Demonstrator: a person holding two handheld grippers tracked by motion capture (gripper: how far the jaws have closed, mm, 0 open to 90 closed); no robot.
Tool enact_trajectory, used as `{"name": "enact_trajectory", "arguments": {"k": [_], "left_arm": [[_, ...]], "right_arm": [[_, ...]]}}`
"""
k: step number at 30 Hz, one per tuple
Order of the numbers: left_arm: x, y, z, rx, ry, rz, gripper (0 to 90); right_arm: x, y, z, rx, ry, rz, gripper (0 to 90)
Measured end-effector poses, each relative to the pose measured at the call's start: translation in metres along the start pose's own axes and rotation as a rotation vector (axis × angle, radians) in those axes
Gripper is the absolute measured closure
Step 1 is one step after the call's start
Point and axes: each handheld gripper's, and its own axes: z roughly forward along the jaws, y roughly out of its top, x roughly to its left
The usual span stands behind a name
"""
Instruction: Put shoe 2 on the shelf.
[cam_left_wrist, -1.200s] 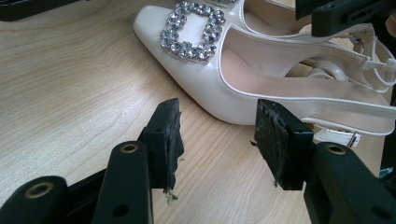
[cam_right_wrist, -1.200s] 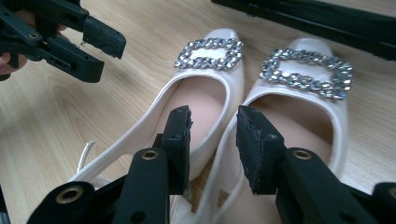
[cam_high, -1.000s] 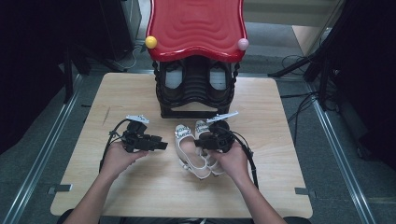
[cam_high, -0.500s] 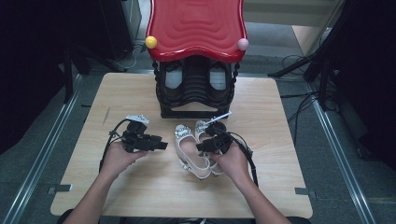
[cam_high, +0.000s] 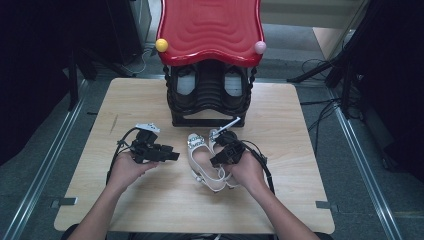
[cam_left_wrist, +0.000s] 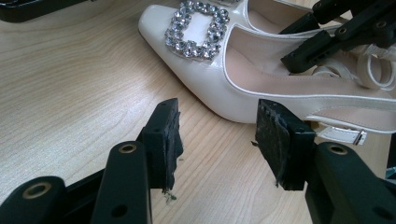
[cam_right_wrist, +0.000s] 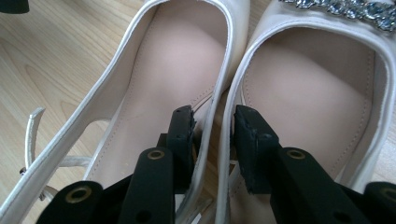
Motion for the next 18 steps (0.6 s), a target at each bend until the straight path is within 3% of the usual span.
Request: {"name": "enact_trajectory", "arguments": {"k": [8,13,18], "left_arm": [[0.0007,-0.0008,-0.0017,-0.008,0.017,0.006,48.9],[0.0019,-0.0009,-0.0034,-0.012,0.023,0.004,47.9],[0.0033,-0.0014,-0.0047,-0.018,0.031,-0.002,46.4]], "right_arm": [[-0.0011,0.0034,-0.0023,0.02,0.007,-0.025,81.3],[-0.0049,0.0056,-0.0038,0.033,0.035,0.012,84.1],[-0.0053,0.0063,-0.005,0.033,0.033,0.008,85.0]]}}
